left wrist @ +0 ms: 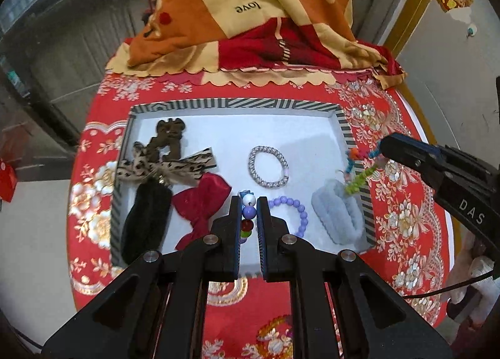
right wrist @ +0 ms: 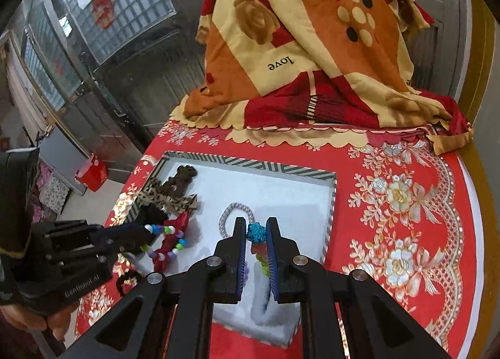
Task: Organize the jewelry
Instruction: 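Lift and carry the bead bracelet and hair tie over the tray with both tools, then lower the bead bracelet beside the red bow with the left tool while the right releases the hair tie, then withdraw both open tools from the tray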
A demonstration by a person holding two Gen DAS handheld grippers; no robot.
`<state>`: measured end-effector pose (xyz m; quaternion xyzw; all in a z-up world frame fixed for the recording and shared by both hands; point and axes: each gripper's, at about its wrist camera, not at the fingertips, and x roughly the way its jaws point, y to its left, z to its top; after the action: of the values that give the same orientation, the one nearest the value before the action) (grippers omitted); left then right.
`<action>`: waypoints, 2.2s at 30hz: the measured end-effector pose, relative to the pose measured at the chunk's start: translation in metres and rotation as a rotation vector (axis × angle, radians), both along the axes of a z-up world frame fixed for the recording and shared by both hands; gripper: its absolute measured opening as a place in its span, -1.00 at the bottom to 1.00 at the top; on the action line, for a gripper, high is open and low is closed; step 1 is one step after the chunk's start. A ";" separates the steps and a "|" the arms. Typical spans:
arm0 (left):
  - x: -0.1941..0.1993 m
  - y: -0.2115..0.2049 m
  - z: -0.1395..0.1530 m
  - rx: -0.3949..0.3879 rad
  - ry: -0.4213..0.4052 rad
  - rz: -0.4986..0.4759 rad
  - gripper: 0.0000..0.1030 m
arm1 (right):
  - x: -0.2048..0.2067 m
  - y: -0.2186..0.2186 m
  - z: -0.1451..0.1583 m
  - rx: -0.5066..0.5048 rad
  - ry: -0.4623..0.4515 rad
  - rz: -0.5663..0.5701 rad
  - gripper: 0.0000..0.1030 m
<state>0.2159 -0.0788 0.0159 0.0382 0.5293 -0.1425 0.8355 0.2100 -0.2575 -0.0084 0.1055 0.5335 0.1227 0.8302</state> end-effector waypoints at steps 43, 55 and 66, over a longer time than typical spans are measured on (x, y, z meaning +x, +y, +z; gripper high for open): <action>0.047 0.037 -0.079 0.049 0.125 0.109 -0.27 | 0.068 0.007 -0.096 0.063 0.179 -0.043 -0.34; 0.023 0.034 -0.052 0.059 0.059 0.112 -0.13 | 0.028 0.000 -0.053 0.047 0.118 -0.061 -0.32; -0.022 0.036 -0.023 0.063 -0.009 0.139 -0.12 | -0.033 -0.005 -0.017 0.010 0.075 -0.081 -0.31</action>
<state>0.1937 -0.0431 -0.0068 0.0284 0.5309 -0.0671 0.8443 0.1769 -0.2621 -0.0255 0.1358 0.5590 0.0876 0.8133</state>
